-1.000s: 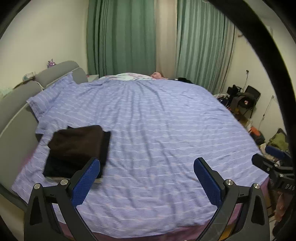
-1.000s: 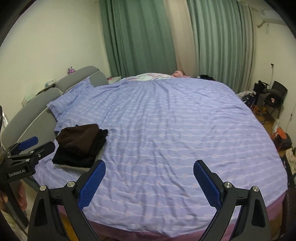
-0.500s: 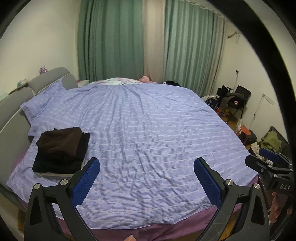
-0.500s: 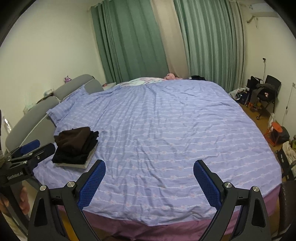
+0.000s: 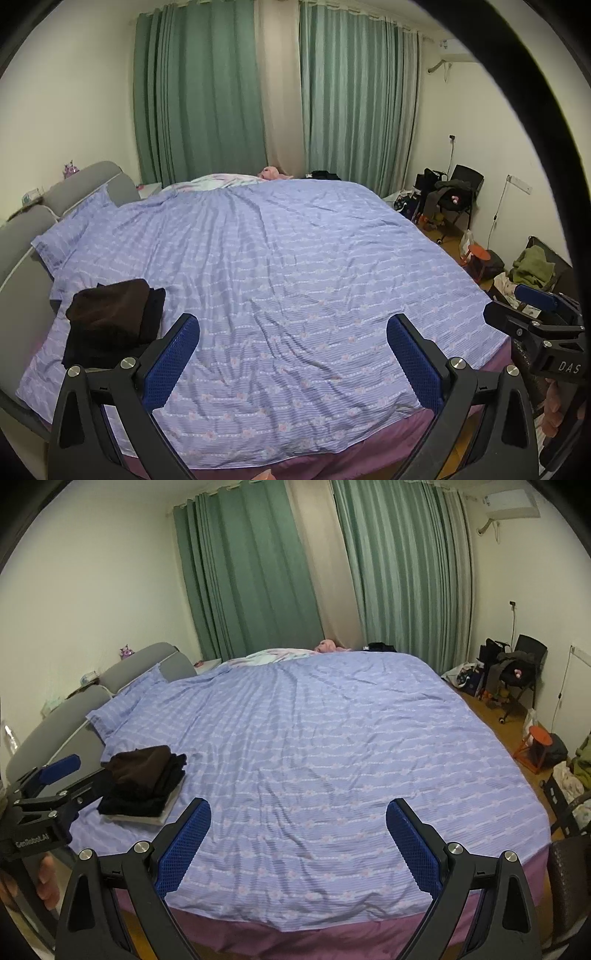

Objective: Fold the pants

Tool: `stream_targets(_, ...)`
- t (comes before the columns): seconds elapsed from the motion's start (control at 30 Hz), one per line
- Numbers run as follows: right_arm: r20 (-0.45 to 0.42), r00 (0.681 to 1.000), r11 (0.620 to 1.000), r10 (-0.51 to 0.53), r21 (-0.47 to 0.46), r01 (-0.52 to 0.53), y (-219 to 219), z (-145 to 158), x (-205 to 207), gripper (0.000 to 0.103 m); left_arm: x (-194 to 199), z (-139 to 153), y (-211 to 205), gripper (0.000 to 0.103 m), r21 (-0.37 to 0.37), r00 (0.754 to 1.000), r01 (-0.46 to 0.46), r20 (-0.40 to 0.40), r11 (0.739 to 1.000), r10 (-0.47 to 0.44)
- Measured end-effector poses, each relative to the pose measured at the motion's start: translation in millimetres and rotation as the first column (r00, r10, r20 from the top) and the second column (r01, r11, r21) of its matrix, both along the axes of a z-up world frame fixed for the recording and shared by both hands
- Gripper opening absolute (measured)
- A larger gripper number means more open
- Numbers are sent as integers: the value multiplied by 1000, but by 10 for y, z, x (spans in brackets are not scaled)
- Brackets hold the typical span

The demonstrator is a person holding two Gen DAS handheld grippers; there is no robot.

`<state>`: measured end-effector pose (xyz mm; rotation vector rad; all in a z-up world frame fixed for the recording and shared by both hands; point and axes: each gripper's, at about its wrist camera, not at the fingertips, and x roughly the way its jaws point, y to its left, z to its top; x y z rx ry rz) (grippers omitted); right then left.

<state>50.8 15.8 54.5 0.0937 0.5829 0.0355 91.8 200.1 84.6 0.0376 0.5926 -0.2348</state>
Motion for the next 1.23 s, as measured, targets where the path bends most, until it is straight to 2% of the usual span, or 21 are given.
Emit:
stream_targets(0.33, 17, 1000, 1000, 3, -9, -3, -90, 24, -70, 96, -85, 18, -142, 103, 15, 1000, 6, 21, 1000, -7)
stream_targets(0.87, 10, 1000, 1000, -2, 1, 2, -206, -1, -69, 96, -38, -7, -188, 103, 20, 1000, -1, -13, 1000, 1)
stream_targets(1.23, 6, 1000, 1000, -2, 5, 2, -244, -10, -54, 96, -47, 8, -250, 103, 35, 1000, -12, -8, 999, 12)
